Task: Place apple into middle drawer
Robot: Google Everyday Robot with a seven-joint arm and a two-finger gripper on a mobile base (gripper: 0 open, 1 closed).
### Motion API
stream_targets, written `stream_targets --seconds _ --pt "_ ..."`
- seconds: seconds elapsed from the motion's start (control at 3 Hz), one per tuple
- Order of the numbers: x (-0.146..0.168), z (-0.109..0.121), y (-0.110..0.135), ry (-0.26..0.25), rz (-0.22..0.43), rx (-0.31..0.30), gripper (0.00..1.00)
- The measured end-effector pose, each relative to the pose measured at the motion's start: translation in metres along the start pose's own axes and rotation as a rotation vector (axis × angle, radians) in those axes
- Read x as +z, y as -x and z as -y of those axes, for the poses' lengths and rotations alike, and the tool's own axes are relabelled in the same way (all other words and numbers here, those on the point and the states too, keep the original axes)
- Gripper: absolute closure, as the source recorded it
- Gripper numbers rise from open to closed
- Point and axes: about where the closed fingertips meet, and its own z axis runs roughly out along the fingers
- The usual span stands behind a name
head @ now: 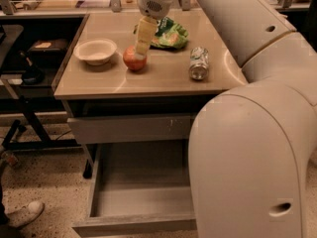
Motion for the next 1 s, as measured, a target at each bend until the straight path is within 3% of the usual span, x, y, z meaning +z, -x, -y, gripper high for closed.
stream_targets --seconds 0.67,1.0 --pt "0.054 -0.002 0.029 0.099 0.05 -0.034 0.0" --pt "0.057 -0.001 0.031 0.097 0.053 -0.034 0.0"
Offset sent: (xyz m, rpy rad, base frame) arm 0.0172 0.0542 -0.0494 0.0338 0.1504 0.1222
